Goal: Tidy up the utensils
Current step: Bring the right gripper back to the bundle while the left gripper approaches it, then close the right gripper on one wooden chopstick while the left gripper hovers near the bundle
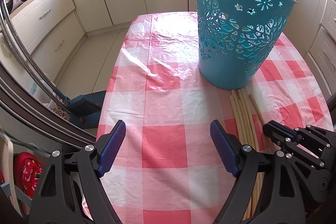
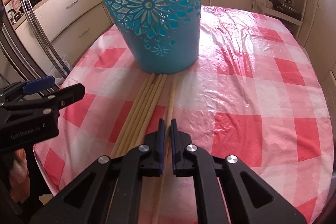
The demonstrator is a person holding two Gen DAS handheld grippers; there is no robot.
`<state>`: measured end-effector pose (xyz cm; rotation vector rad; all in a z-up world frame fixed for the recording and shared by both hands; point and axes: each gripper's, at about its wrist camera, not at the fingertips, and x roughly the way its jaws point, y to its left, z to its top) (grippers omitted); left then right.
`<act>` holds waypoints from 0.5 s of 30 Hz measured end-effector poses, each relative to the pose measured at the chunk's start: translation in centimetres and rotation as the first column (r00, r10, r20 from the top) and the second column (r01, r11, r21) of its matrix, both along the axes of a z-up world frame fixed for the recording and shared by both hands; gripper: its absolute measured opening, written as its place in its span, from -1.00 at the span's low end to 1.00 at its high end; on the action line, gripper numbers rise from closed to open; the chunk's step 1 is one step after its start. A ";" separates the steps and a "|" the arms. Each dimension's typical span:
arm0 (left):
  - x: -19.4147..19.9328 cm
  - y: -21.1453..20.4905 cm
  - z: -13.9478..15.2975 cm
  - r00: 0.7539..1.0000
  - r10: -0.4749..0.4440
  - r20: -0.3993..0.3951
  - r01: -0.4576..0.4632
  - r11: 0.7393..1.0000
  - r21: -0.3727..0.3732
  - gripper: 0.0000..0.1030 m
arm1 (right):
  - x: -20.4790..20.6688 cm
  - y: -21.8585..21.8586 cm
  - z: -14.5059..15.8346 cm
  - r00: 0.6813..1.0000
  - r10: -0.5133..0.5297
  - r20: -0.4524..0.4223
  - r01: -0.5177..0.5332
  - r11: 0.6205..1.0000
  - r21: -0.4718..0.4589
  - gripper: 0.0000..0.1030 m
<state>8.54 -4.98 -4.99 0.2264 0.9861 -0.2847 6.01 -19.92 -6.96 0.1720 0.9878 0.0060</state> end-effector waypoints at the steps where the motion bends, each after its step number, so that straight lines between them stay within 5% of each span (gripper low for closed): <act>1: 0.0 -0.1 0.0 1.000 -0.001 -0.002 0.001 1.000 0.000 0.53 | -0.4 -0.3 0.0 1.000 0.003 -0.004 -0.003 1.000 -0.002 -0.89; 15: 0.1 -1.7 -2.1 0.999 -0.033 -0.037 0.035 0.998 0.057 0.53 | -1.8 -2.2 -0.1 0.999 -0.032 0.025 0.030 0.998 0.055 -0.89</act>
